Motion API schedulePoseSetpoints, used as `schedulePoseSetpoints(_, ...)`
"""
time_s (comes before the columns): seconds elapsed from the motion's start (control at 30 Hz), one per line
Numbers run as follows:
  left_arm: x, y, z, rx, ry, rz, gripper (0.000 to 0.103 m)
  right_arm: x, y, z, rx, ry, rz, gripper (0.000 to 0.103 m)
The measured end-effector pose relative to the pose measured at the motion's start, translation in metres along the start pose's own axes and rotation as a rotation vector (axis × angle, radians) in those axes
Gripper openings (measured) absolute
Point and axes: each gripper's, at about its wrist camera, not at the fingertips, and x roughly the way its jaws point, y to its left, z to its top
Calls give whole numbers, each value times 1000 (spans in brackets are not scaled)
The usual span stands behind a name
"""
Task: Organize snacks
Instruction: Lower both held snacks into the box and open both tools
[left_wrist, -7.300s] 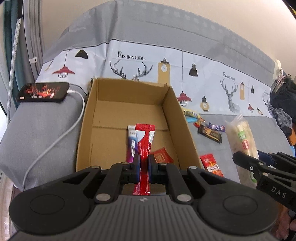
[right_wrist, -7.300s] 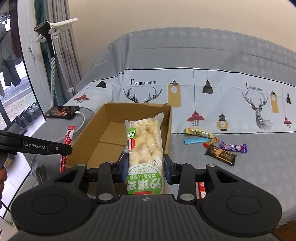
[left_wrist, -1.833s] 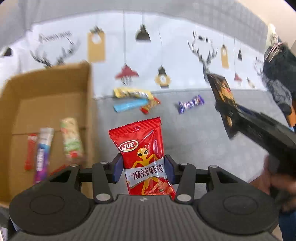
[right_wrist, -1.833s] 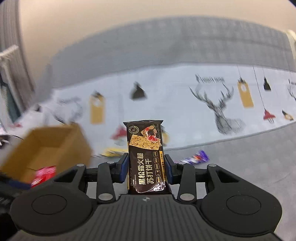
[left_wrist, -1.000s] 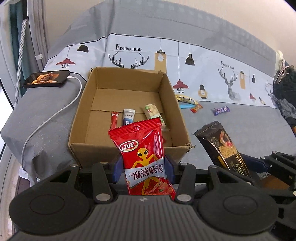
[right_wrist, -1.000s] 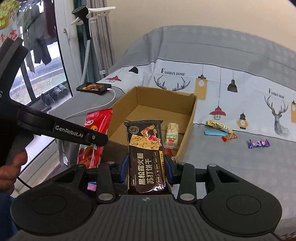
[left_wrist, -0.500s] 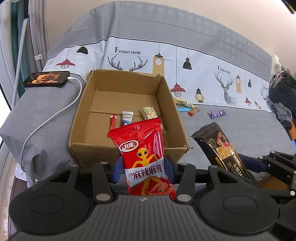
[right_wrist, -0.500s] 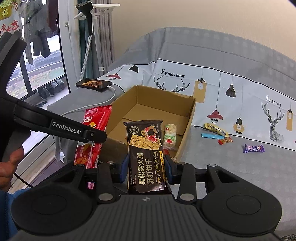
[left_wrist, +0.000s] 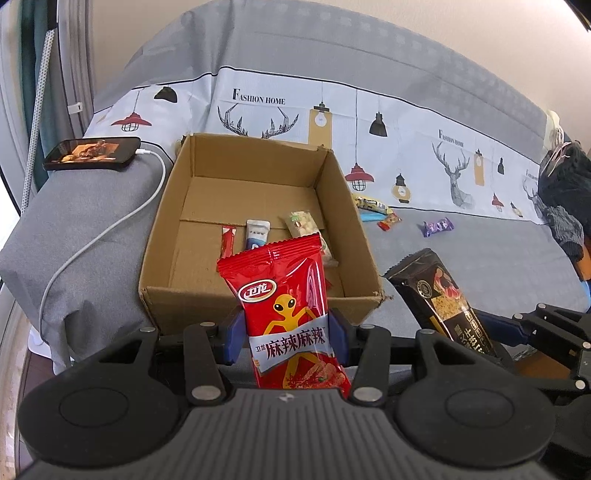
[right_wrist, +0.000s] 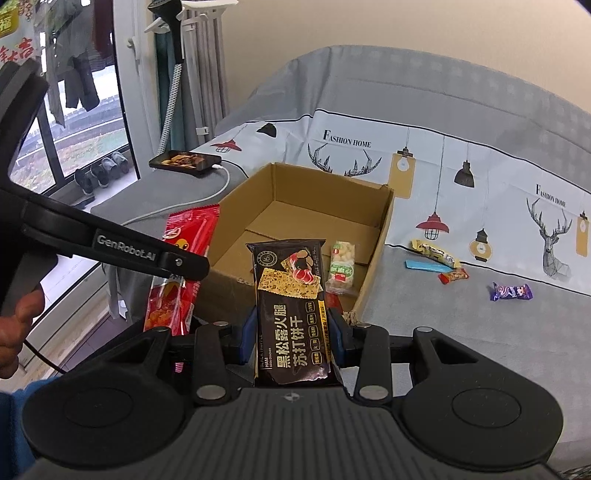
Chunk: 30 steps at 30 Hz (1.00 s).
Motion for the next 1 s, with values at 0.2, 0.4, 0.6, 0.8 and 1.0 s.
schedulePoseSetpoints(0.2, 4, 12, 21, -8, -41, 23, 52, 17, -5, 13, 20, -11, -5, 41)
schedulePoseSetpoints(0.4, 20, 25, 55, -17, -65, 34, 52, 44, -11, 32, 39, -12, -7, 41)
schedulePoseSetpoints(0.6, 50, 33, 80, 3, -57, 56, 52, 80, -21, 53, 73, -8, -13, 41)
schedulePoseSetpoints(0.8, 87, 38, 99, 25, -31, 61, 52, 121, -32, 72, 108, 5, -16, 41)
schedulePoseSetpoints(1.0, 126, 41, 114, 45, -5, 60, 53, 161, -40, 78, 128, 35, -19, 41)
